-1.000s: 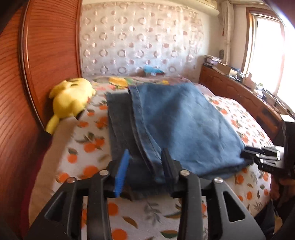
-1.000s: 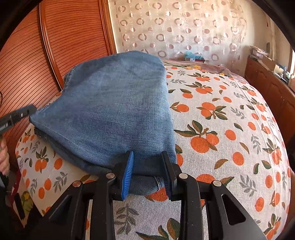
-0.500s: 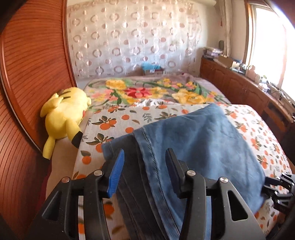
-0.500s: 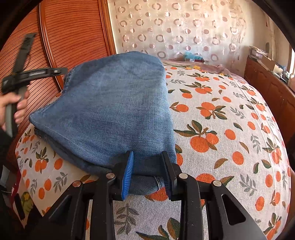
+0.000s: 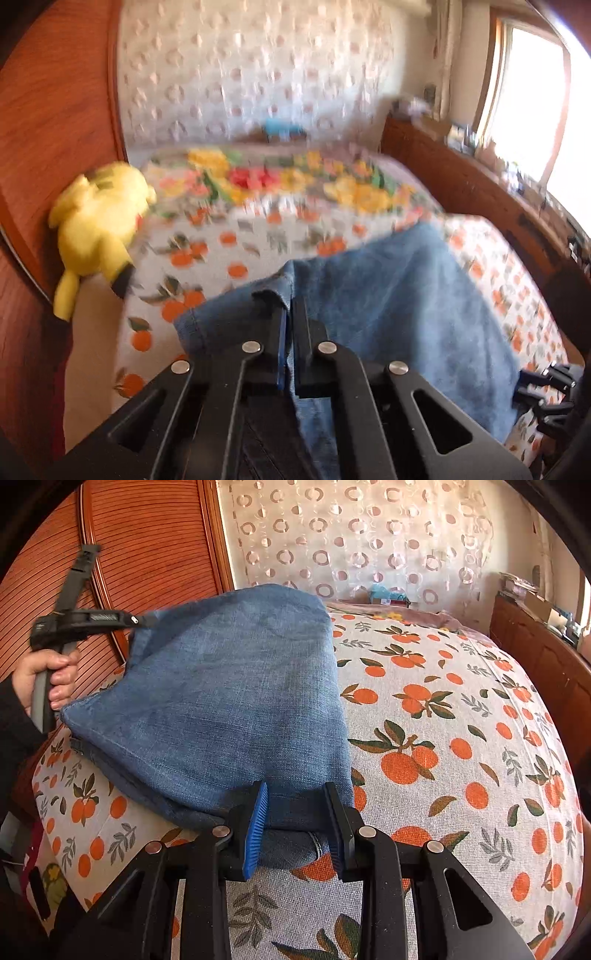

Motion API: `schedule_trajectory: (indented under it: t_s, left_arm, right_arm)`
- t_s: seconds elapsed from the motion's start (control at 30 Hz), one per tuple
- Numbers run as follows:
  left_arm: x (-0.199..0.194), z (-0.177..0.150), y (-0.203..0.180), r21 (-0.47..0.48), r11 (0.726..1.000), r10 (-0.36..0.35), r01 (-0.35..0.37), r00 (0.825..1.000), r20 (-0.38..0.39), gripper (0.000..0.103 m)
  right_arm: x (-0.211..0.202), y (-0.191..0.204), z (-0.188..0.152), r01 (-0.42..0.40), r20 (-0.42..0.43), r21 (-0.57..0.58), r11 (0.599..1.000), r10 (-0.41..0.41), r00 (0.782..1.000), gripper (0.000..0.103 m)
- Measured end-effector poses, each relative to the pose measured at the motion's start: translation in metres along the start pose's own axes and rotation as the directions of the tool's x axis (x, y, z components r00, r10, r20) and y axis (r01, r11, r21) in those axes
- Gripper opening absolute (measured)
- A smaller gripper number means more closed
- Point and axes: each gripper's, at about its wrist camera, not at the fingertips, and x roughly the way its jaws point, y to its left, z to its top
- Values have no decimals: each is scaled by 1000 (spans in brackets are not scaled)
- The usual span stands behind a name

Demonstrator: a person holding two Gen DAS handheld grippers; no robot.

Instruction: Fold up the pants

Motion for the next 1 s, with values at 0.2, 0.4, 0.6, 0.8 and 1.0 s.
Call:
schedule_trajectory:
  t_s: [0.2,0.4,0.6,0.8,1.0]
  left_arm:
    - [-33,7,4,-29,995,93,-92,994,57,2]
    - [1,-6,20,-2,989,150,-150,987,-50,5]
    - [-15,-28,8,11,992,125,-124,990,-69,14]
    - [-53,-72,-21,17,999,30,-29,997,-69,30]
    - [-68,-111,-49,33,999,28,-25,994,-109,30]
  right_arm:
    - [0,1,0,1,0,-1,1000,-1,1000,31]
    - [1,2,0,0,1,-2,1000,0,1000,31]
    - [2,2,0,-3,0,2,1000,3,1000,31]
    - [1,1,0,-2,-1,1,1000,2,1000,31]
    - [2,1,1,-1,-1,0,1000,1,1000,31]
